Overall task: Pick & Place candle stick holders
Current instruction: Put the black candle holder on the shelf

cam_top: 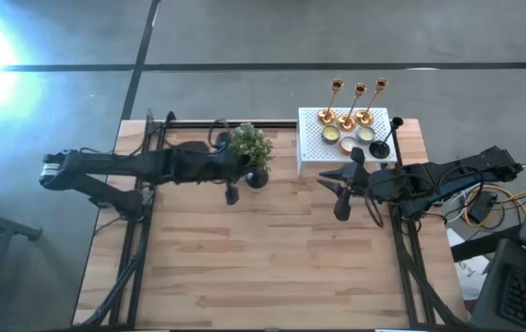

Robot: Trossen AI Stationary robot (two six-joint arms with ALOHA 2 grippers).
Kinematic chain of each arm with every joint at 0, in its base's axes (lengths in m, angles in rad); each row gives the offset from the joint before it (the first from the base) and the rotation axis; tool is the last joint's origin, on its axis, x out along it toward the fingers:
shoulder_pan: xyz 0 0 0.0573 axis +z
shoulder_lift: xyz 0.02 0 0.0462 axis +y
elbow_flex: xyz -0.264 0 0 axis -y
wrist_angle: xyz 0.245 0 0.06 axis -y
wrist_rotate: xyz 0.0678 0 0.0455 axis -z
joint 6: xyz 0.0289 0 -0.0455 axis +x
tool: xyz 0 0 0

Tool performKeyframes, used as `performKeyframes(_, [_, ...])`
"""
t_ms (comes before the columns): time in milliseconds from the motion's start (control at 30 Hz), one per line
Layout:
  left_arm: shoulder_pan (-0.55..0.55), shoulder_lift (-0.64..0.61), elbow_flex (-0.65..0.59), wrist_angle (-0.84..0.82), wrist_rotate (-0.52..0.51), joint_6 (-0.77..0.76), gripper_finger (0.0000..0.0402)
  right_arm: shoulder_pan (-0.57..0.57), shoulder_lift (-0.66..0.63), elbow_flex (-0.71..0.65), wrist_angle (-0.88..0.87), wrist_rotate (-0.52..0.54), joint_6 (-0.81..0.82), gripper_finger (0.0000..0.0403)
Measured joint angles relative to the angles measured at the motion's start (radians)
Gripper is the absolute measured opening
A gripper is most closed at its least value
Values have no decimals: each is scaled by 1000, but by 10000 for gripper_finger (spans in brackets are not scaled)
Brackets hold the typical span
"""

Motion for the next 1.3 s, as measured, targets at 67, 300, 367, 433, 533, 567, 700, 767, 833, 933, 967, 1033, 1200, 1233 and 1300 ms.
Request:
performKeyframes(67, [9, 52, 49, -2, 13, 22, 17, 0, 1, 0, 20, -2, -14, 84])
performKeyframes(300, [18, 227, 276, -61, 49, 70, 17, 0, 1, -2, 37, -1, -21, 95])
performKeyframes(367, [18, 270, 336, -70, 52, 81, 17, 0, 1, -2, 38, -1, -21, 98])
performKeyframes(433, [21, 306, 386, -72, 53, 86, 17, 0, 1, -2, 40, -1, -18, 100])
performKeyframes(533, [27, 354, 446, -71, 54, 88, 17, 0, 1, -4, 46, -1, -17, 99])
performKeyframes(567, [31, 368, 462, -72, 54, 88, 17, 0, 1, -5, 46, -1, -17, 98])
performKeyframes(700, [56, 419, 513, -71, 65, 88, 17, 0, 0, -8, 41, -1, -17, 88])
performKeyframes(767, [74, 440, 530, -72, 91, 84, 17, 0, -2, -8, 34, -1, -17, 83])
performKeyframes(833, [92, 455, 539, -72, 106, 74, 17, 0, -11, -8, 25, -1, -17, 78])
performKeyframes(933, [119, 471, 544, -66, 113, 71, 17, 1, -32, -8, -20, -1, -10, 70])
performKeyframes(967, [128, 477, 547, -67, 115, 70, 17, 3, -40, -8, -45, -1, 4, 68])
performKeyframes(1033, [146, 490, 557, -50, 121, 70, 17, 8, -68, -8, -97, -2, 43, 64])
performKeyframes(1200, [179, 546, 611, -45, 161, 59, 17, 9, -159, -8, -246, 2, 161, 55])
performKeyframes(1233, [183, 560, 624, -44, 164, 56, 17, 9, -180, -10, -261, 3, 177, 53])
performKeyframes(1300, [193, 590, 652, -43, 174, 47, 17, 9, -221, -19, -287, 7, 192, 50])
